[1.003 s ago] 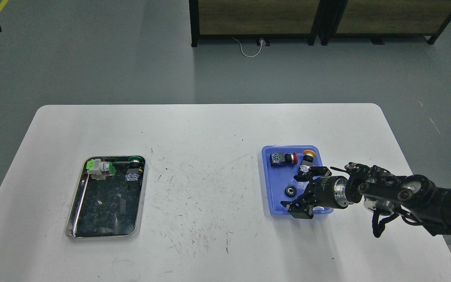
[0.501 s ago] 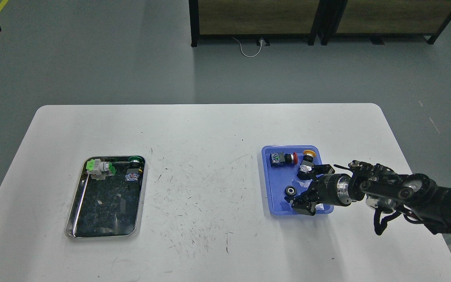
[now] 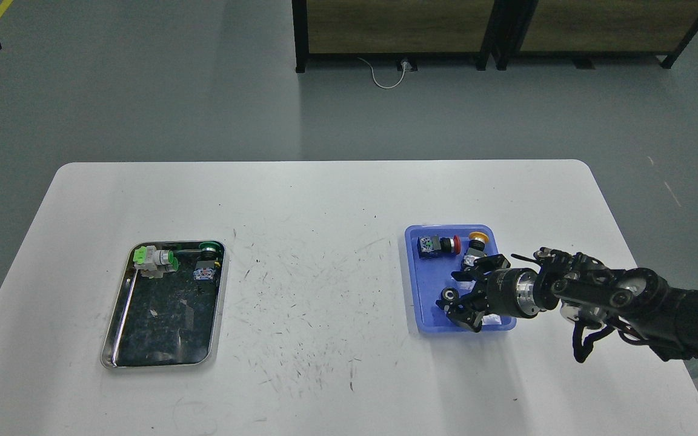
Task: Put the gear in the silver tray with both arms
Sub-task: 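Close the right gripper on the black gear and lift it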
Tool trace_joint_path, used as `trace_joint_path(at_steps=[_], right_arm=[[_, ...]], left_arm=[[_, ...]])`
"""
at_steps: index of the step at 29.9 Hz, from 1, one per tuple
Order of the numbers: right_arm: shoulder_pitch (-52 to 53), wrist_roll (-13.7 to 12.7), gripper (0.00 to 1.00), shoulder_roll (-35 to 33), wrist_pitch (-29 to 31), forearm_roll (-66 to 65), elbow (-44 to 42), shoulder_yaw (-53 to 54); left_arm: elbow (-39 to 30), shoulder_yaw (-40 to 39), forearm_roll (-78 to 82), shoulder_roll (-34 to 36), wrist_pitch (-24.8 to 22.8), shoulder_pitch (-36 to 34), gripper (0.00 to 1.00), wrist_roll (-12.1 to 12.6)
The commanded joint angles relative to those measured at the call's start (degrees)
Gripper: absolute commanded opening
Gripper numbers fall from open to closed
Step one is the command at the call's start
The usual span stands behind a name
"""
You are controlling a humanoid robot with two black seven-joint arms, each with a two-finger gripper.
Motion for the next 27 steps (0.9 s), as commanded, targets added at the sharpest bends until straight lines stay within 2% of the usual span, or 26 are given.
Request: trace_joint_path(at_steps=[1, 5, 10, 27], right_arm=[[0.0, -0.2, 0.6, 0.5, 0.0, -0.1, -0.3, 0.0], [0.0, -0.5, 0.56, 0.6, 0.1, -0.1, -0.4, 0.0], [0.1, -2.0, 0.45, 0.4, 0.4, -0.1, -0.4, 0.0], [0.1, -2.0, 0.21, -1.5, 2.8, 0.0, 0.3, 2.7]], left_arm=[[0.1, 0.0, 0.1, 0.0, -0.1, -0.1, 0.98, 0.0], [0.1, 0.0, 0.0, 0.0, 0.0, -0.1, 0.98, 0.0], [0.2, 0.0, 0.1, 0.1, -0.1, -0.1, 0.98, 0.0], [0.2, 0.0, 0.1, 0.8, -0.1, -0.2, 0.98, 0.3]])
